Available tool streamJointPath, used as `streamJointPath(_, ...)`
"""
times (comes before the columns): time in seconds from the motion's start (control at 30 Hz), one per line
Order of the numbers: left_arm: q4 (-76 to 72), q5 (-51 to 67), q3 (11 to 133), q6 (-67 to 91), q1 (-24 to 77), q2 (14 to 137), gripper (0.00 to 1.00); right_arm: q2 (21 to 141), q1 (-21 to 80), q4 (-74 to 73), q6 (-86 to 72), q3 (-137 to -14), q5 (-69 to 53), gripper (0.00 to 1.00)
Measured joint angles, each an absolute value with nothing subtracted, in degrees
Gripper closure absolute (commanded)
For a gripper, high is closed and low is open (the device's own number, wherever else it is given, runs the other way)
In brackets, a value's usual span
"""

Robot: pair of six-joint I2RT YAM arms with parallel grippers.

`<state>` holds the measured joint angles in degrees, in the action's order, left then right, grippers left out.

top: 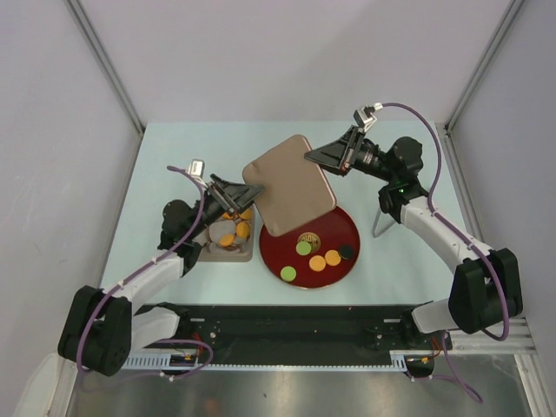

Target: Pack the cookies

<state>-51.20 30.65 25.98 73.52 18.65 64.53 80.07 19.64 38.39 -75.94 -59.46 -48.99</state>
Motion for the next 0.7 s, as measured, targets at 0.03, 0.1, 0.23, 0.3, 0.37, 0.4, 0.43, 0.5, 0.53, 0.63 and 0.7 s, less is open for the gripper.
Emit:
streamJointPath(0.03,-51.6,30.7,26.0,73.7,18.6,64.6,0.41,80.1,19.7,38.3,-75.9,-59.5,-49.0,1.00)
streamJointPath(0.1,-52.8,30.8,26.0,73.7,18.6,64.6,0.48,80.1,19.7,38.0,-75.8,-59.4,-49.0,1.00)
streamJointPath(0.23,-54.9,31.2,26.0,74.4,18.5,65.1,0.61,80.1,19.8,38.1,-75.7,-59.4,-48.9,1.00)
streamJointPath(0.3,-55.5,31.7,25.9,74.8,18.4,65.4,0.71,80.2,19.9,38.3,-75.7,-59.4,-48.9,1.00)
streamJointPath(0.37,-56.8,32.2,25.7,75.6,18.2,65.6,0.86,80.3,19.9,38.5,-75.7,-59.4,-48.6,1.00)
streamJointPath(0.4,-58.0,32.6,25.6,76.1,18.1,65.6,0.92,80.4,19.7,38.5,-75.7,-59.4,-48.3,1.00)
streamJointPath(0.43,-59.3,32.9,25.6,76.7,18.0,65.6,0.96,80.6,19.5,38.4,-75.6,-59.5,-47.7,0.97)
streamJointPath(0.5,-61.9,33.3,25.6,77.5,17.9,65.4,0.99,81.1,19.1,37.8,-75.2,-59.4,-47.0,0.72)
streamJointPath(0.53,-61.9,33.4,25.6,77.6,17.8,65.2,1.00,81.3,19.0,37.4,-74.8,-59.4,-46.8,0.64)
streamJointPath(0.63,-61.0,34.2,25.6,76.9,17.9,65.1,1.00,80.9,19.2,34.0,-72.1,-59.4,-46.6,0.42)
streamJointPath(0.7,-59.0,35.2,25.6,75.9,18.0,64.7,0.99,80.4,19.2,29.8,-69.5,-59.4,-46.1,0.34)
